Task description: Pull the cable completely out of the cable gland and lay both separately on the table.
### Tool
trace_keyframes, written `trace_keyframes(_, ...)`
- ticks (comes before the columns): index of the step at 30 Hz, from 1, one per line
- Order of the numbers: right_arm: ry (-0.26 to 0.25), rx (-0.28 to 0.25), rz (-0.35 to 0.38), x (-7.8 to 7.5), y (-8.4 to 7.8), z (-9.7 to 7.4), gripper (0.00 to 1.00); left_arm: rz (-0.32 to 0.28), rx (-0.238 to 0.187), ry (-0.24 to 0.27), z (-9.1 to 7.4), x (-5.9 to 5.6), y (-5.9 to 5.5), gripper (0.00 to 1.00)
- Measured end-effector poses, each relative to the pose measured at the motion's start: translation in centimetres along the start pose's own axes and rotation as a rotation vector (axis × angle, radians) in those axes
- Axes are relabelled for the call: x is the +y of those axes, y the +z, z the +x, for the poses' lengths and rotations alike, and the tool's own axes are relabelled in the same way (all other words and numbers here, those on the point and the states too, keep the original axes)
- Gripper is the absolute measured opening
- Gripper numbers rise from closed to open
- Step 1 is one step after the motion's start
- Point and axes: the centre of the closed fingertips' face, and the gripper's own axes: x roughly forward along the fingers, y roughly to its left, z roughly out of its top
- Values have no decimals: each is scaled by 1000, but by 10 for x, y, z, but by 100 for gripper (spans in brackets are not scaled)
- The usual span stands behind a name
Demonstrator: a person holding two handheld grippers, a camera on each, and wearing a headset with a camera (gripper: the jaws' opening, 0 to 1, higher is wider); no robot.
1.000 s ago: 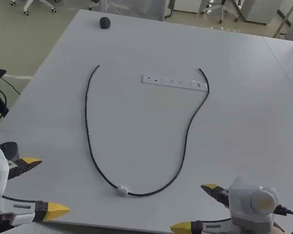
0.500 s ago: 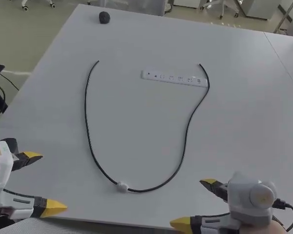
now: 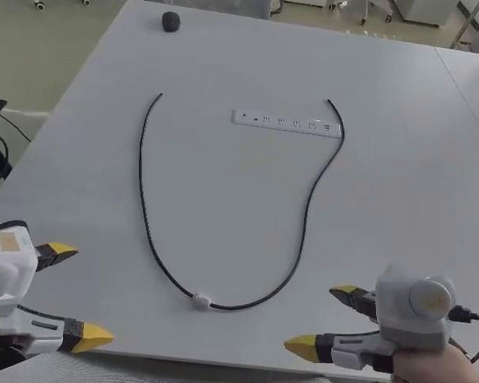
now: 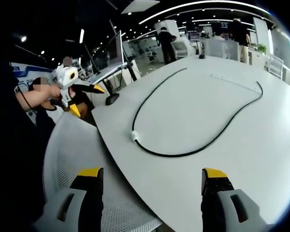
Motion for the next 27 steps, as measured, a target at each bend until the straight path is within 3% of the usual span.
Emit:
trace_keyframes(3, -7, -5, -6, -3, 11, 2, 83, -18, -19, -2, 0, 0, 0, 91)
trace_keyframes(6, -12, 0, -18, -6, 19, 5, 81, -46, -12, -2, 0, 1, -3, 89)
trace_keyframes(9, -16, 14, -35, -8, 29, 9, 78, -58, -64, -12, -1, -1, 5, 88)
trace_keyframes(16, 10, 49, -114, -1, 52, 29, 72, -57, -45, -23, 2, -4, 1, 89)
trace_keyframes(23, 38, 119, -182, 6, 59, 51, 68, -88, -17, -52, 2, -5, -3, 79)
trace_keyframes(25, 47, 137, -191, 8, 60, 57, 67, -97, -43, -69, 2, -8, -1, 80)
trace_keyframes(27, 59, 157, -196, 11, 59, 62, 66, -104, -39, -74, 3, -8, -2, 82)
